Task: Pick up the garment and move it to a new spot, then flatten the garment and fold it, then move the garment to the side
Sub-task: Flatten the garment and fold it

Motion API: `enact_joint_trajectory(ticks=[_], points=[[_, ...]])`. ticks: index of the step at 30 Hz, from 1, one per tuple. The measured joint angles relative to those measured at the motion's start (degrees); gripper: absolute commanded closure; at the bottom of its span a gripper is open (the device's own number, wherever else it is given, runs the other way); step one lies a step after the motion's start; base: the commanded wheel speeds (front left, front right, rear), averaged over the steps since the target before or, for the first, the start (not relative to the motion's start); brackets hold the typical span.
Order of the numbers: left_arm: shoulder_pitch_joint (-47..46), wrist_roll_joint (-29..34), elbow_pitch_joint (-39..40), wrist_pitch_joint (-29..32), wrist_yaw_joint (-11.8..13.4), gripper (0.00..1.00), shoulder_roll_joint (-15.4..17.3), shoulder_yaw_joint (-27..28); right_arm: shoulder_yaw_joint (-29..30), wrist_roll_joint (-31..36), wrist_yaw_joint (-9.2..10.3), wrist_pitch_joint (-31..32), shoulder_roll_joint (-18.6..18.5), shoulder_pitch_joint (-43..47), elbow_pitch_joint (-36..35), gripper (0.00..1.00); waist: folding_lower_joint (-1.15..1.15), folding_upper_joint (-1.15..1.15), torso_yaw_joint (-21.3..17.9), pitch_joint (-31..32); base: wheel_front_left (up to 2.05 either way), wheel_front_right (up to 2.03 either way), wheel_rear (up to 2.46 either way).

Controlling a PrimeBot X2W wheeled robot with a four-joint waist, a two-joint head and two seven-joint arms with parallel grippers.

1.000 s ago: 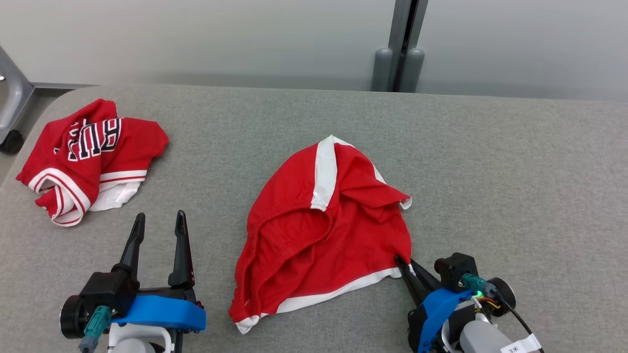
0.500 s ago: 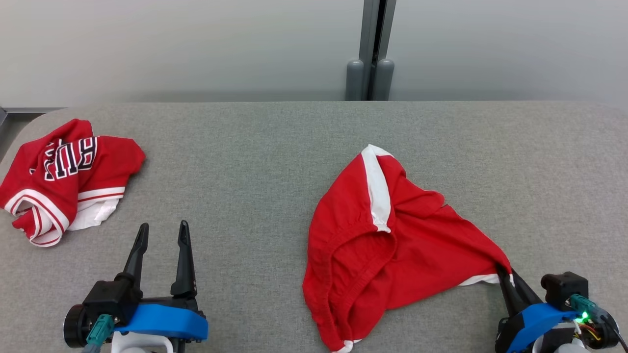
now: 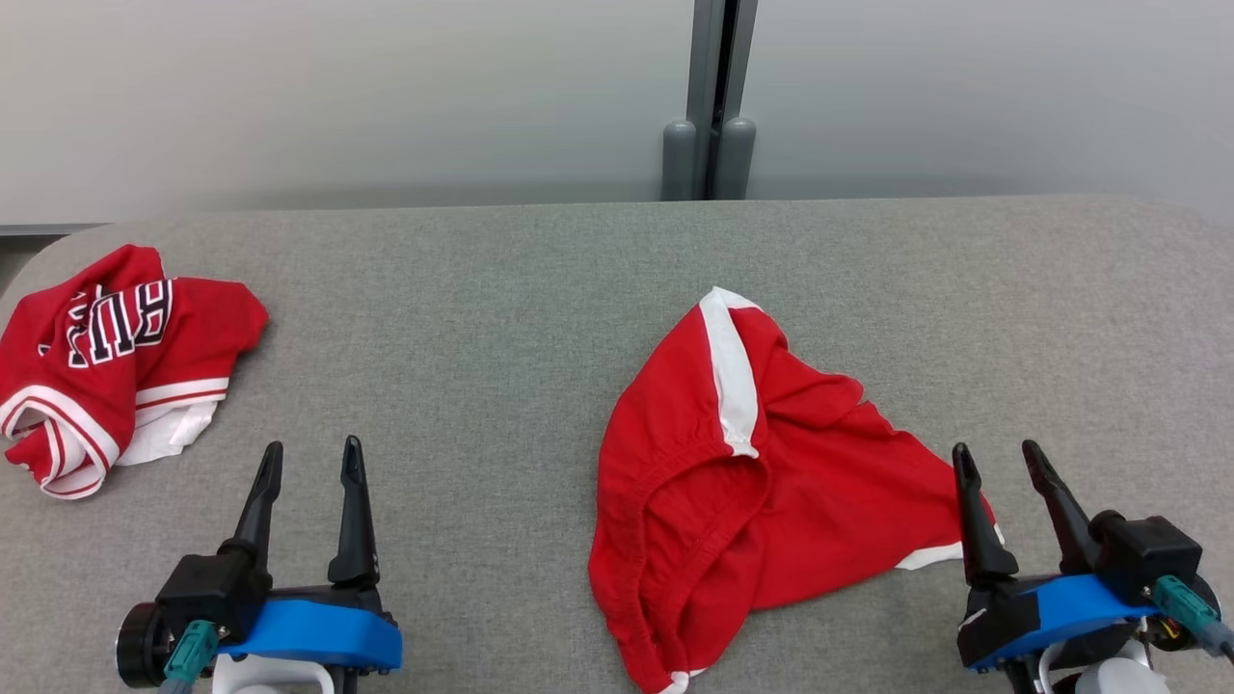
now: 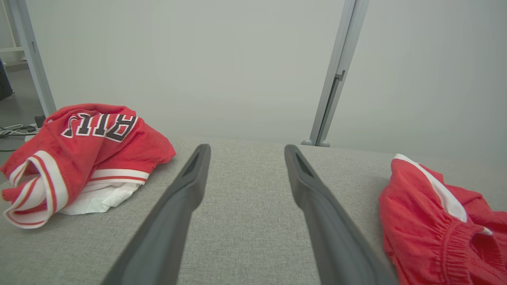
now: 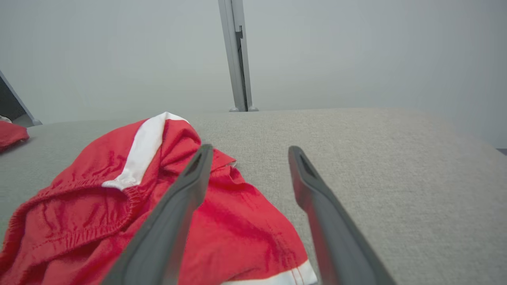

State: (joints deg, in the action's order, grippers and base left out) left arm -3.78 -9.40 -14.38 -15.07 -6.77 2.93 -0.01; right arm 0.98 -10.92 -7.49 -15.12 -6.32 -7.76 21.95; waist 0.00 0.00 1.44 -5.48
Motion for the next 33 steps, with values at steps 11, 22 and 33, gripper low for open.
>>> enact_joint_trajectory(ticks=[11,22,33], points=[[0.0,0.8,0.1,0.0,-0.1,0.00,0.0,0.5,-0.9,1.9,0.00,0.0,3.3,5.6,-13.3,0.00,0.00,0.00,-0.4,-0.6,0.00,0.00,0.00],[-0.1,1.6,0.0,0.0,-0.3,0.00,0.0,0.7,-1.5,1.5,0.00,0.0,3.4,5.9,-12.0,0.00,0.00,0.00,-0.9,-0.2,0.00,0.00,0.00],[-2.5,6.1,-1.4,0.0,-0.4,0.00,0.4,-13.0,-2.2,1.2,0.00,0.0,3.4,5.6,-10.0,0.00,0.00,0.00,-1.7,-0.2,0.00,0.00,0.00]])
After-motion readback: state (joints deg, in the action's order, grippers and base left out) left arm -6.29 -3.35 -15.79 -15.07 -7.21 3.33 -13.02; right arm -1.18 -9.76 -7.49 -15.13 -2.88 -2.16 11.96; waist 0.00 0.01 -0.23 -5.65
